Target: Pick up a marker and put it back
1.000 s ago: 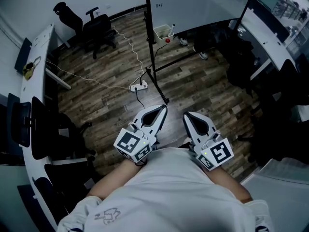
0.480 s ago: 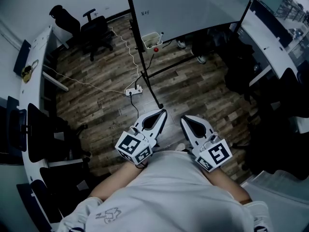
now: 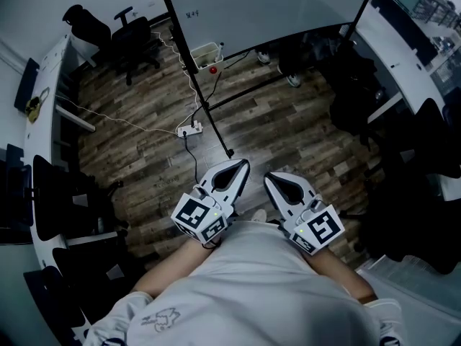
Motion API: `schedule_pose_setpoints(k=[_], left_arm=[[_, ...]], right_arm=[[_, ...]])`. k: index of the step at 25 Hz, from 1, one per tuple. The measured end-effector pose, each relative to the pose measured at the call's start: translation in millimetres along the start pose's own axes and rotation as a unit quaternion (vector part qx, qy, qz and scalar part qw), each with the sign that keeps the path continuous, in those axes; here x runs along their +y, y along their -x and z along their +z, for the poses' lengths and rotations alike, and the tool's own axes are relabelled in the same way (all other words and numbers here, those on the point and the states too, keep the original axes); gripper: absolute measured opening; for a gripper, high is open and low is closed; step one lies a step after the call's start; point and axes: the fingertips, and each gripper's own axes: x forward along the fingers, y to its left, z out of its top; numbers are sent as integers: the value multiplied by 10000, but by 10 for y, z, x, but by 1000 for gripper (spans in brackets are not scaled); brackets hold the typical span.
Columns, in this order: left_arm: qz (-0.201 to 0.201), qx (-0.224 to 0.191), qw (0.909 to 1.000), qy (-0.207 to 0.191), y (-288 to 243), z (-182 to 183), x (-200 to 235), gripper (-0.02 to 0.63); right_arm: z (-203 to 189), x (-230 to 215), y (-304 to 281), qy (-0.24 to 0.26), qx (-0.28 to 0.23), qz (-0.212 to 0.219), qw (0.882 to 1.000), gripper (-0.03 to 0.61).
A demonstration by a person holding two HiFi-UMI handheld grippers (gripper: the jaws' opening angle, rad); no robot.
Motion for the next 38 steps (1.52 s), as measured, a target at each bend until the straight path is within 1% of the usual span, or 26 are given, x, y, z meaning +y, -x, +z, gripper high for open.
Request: schedule_pose_setpoints(k=[3,6,9,18,26,31,38], left_arm=[[-58,26,10000,-17,-114,-39,-74,5],[-130,37,9999,69,-191,-86,-123,5],[-173,7,9998,68,-258,-71,-173,5],[-318,54,9995,69,-452,-76,-145,5],[-347,80,9994,30,-605,5,43,5],[-403,35,9991,-86,-704,78,189,5],[-559,73,9984,-93,-895,183,520,5]], right_arm=[[-18,-89,74,-5,-2,-12,10000,11],[-31,-169,159,-46,-4,-66,10000,11],[-29,-239,230,-83,-6,-144,9999,11],[-44,-379,191,-26,62,-181,9998,11],[21,-572,-4,-12,19,-233,9997,11],[61,-692,-162,-27,-29,-271,9996,11],[80,-924,-515,-74,-56,-340,9994,11]])
